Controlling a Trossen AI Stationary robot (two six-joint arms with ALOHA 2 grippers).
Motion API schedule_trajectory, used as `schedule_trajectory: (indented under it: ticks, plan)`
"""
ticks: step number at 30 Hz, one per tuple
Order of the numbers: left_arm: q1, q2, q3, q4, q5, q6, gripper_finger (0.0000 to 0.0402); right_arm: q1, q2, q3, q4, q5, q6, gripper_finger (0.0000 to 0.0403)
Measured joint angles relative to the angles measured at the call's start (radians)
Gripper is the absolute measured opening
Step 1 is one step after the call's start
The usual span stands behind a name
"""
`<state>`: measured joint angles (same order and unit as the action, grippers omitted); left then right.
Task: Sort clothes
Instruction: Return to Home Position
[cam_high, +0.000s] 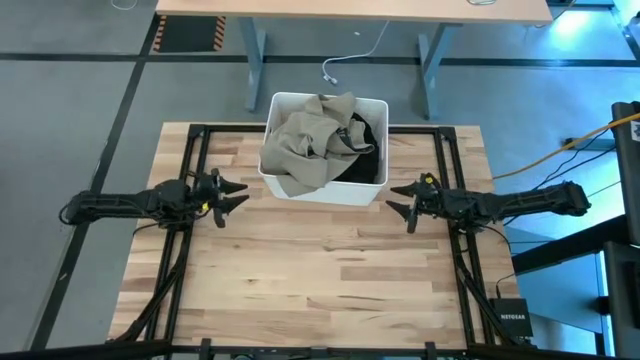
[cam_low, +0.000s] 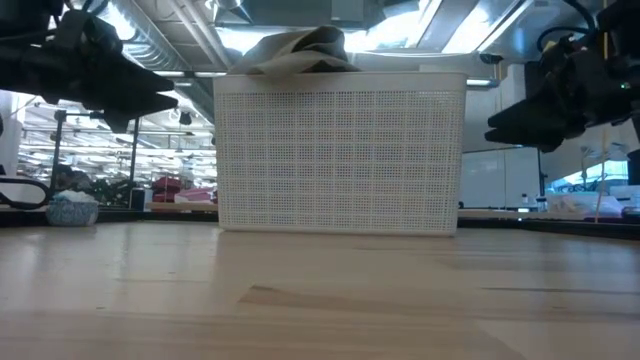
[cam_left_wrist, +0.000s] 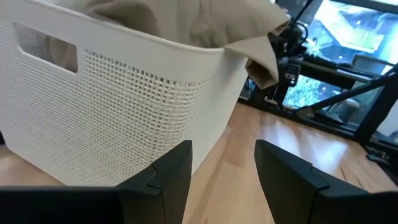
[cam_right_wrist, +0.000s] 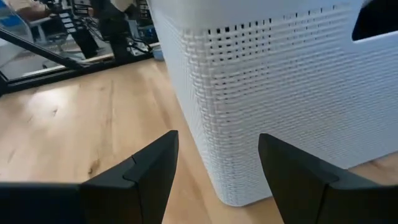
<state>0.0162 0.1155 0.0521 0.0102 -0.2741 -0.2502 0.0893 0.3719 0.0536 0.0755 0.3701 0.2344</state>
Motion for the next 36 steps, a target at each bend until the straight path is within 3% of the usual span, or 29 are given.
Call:
schedule_trajectory:
  ticks: [6,20,24,28,36]
  plan:
    - [-0.001,-0.116,0.001,-0.087,0.001,-0.001,0.0170,0.000,-0.055,0.000,-0.021,-0.048,-0.007,0.0241]
    - [-0.001,-0.112,0.001,-0.089,-0.010,-0.065,0.0170,0.001,-0.364,0.002,-0.174,-0.161,-0.058,0.0241]
    - [-0.001,-0.104,0.002,-0.092,-0.008,0.049,0.0170,0.002,-0.366,-0.006,-0.151,-0.174,-0.078,0.0241]
    - [-0.001,-0.096,0.002,-0.094,-0.009,0.092,0.0170,0.002,-0.355,-0.046,-0.036,-0.175,-0.086,0.0241]
    - [-0.001,-0.094,0.002,-0.094,-0.009,0.149,0.0170,0.002,-0.348,-0.046,-0.033,-0.179,-0.130,0.0241]
